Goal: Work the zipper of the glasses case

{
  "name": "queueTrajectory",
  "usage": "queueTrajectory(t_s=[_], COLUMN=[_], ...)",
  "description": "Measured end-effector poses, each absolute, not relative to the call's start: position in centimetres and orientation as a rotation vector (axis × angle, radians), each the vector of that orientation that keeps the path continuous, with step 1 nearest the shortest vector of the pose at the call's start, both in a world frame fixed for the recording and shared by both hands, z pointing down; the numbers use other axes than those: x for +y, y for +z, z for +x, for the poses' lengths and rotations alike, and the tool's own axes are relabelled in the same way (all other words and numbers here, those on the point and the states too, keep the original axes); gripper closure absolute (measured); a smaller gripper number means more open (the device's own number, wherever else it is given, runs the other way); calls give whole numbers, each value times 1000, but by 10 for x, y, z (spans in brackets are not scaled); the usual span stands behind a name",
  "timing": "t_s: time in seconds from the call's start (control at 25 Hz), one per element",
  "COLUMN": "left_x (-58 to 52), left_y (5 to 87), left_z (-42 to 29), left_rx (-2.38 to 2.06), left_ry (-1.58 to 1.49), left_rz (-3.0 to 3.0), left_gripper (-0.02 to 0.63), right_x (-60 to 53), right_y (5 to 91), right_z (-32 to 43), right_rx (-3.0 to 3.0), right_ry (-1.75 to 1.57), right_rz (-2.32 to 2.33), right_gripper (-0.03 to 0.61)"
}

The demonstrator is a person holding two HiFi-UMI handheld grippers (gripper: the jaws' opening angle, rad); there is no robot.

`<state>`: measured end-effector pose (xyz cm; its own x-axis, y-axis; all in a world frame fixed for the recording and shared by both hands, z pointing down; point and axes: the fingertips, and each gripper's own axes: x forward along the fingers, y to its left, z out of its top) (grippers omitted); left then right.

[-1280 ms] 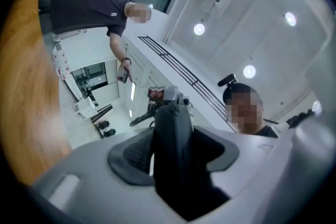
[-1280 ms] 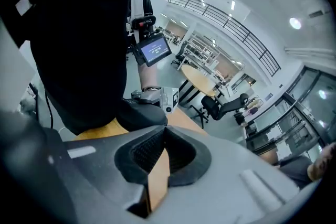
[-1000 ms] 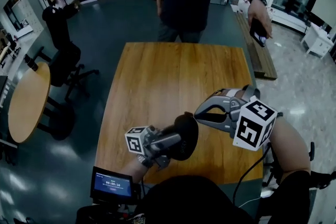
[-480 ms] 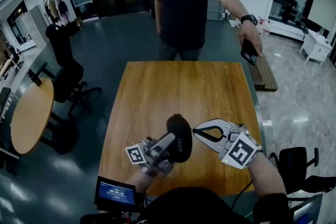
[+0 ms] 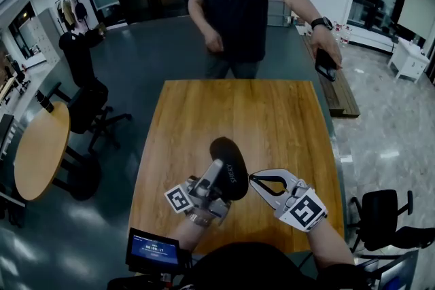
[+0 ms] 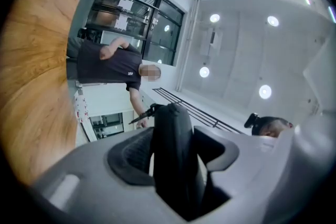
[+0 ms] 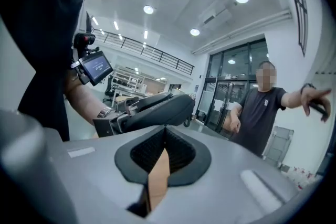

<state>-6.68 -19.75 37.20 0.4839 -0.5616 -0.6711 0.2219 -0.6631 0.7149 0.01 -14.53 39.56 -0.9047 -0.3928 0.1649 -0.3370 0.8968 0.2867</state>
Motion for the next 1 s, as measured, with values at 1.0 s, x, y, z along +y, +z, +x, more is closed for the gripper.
queueTrajectory(t_s=[1.0], left_x=[-223], left_y=[399], left_z=[-79], left_rx=[-618], left_ry=[-1314], left_rz=[1770], left_gripper=[377], right_x=[-111], right_y=[449], right_z=[-17], right_rx=[-2900], right_ry=[-81], right_rz=[772], right_gripper=[573])
